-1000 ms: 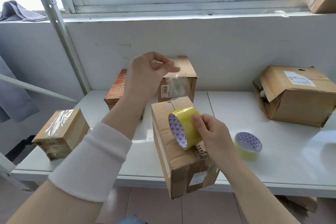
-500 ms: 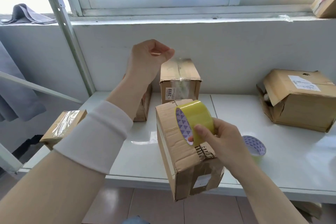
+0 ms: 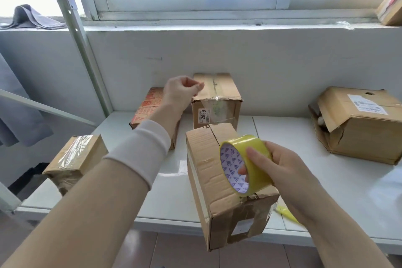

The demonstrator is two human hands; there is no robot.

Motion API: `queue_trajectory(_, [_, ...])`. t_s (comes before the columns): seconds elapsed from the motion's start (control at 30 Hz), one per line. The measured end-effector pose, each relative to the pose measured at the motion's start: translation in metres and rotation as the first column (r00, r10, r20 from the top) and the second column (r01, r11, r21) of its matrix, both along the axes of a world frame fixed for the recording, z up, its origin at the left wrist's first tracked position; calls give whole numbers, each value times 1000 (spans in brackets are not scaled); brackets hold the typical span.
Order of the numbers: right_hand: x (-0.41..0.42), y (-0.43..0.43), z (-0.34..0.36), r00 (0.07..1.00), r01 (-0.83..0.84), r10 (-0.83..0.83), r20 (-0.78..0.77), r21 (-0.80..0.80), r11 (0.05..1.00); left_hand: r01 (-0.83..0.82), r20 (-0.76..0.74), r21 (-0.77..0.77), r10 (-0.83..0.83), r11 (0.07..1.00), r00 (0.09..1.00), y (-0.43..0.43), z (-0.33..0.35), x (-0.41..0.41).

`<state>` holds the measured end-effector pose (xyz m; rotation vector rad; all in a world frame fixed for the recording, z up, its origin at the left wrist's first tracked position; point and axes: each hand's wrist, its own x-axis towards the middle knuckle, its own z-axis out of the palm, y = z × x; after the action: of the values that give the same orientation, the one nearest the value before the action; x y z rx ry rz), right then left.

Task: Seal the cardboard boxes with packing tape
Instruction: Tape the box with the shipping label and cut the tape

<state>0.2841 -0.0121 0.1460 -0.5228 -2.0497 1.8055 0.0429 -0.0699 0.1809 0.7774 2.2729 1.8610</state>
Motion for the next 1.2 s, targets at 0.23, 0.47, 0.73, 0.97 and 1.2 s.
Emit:
queue_trajectory(0.23, [-45, 10, 3, 990, 79, -79, 117, 3, 997, -54, 195, -182, 89, 982, 977, 26, -68, -30])
queue_trajectory(0.47, [-60, 16, -8, 980, 131, -122, 159, -45, 990, -29, 251, -216, 84, 976, 964, 38, -97, -45])
queue_trajectory(0.73, [-61, 12, -8, 975, 162, -148, 169, -72, 984, 113, 421, -488, 120, 865, 899, 36, -103, -45])
queue_trajectory(0.97, [-60, 9, -9, 978, 174, -157, 139, -121, 977, 304, 420, -676, 12, 672, 907, 34, -92, -50])
queue_trajectory(1.2, [-60, 9, -10, 987, 145, -131, 94, -163, 976, 87, -84, -577, -165, 812, 983, 39, -96, -35])
